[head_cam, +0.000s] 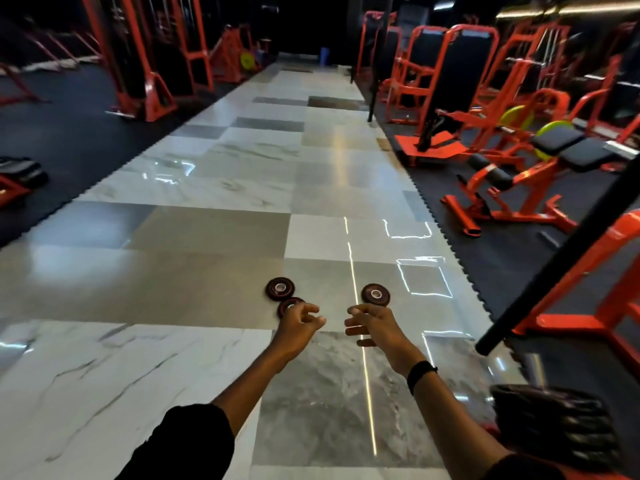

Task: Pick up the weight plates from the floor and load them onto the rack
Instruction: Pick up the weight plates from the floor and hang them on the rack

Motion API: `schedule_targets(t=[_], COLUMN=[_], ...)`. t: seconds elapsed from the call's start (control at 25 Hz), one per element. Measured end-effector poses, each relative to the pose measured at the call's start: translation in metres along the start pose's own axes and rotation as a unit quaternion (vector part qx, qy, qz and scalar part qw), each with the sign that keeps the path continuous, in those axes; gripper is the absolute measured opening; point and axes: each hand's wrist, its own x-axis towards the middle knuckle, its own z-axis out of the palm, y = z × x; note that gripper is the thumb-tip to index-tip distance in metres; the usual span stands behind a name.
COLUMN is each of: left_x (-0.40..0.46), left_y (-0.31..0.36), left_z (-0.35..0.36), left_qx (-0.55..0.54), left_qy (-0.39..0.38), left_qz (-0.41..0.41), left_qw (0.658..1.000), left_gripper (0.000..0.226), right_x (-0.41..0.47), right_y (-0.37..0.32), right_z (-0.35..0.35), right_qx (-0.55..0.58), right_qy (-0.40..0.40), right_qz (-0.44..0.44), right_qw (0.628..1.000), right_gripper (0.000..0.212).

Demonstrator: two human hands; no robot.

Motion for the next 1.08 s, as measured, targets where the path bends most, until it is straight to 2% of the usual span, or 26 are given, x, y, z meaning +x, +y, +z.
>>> schedule_targets(t=[0.24, 0.52, 0.8, 0.96, 1.08], left_x=[0.035, 0.111, 0.263, 0.355, 0.404], left_y=[-0.011, -0.008, 0.029, 0.066, 0.081], left_z=[-0.006, 0.032, 0.112, 0.165, 0.185], left_qx=[-0.014, 0.029, 0.122, 0.143, 0.144], left_qy=[0.01, -0.043, -0.119, -0.124, -0.121], left_qz=[-0.001, -0.01, 0.012, 0.003, -0.008], left_qw=[1.0, 0.999, 0.985, 0.982, 0.982], left_gripper=[0.017, 0.029, 0.035, 0.035, 0.033], right_x=[0.035, 0.104, 0.23, 0.306, 0.358], right_y=[-0.005, 0.012, 0.017, 0.004, -0.007], right_z=[-0.002, -0.049, -0.157, -0.238, -0.272], right_qx=[-0.015, 0.053, 0.115, 0.111, 0.103], right_qy=[0.018, 0.074, 0.143, 0.181, 0.19], right_qz=[0.011, 0.032, 0.057, 0.077, 0.09], right_qw=[1.0, 0.995, 0.981, 0.974, 0.972], right_gripper=[0.021, 0.023, 0.025, 0.021, 0.019])
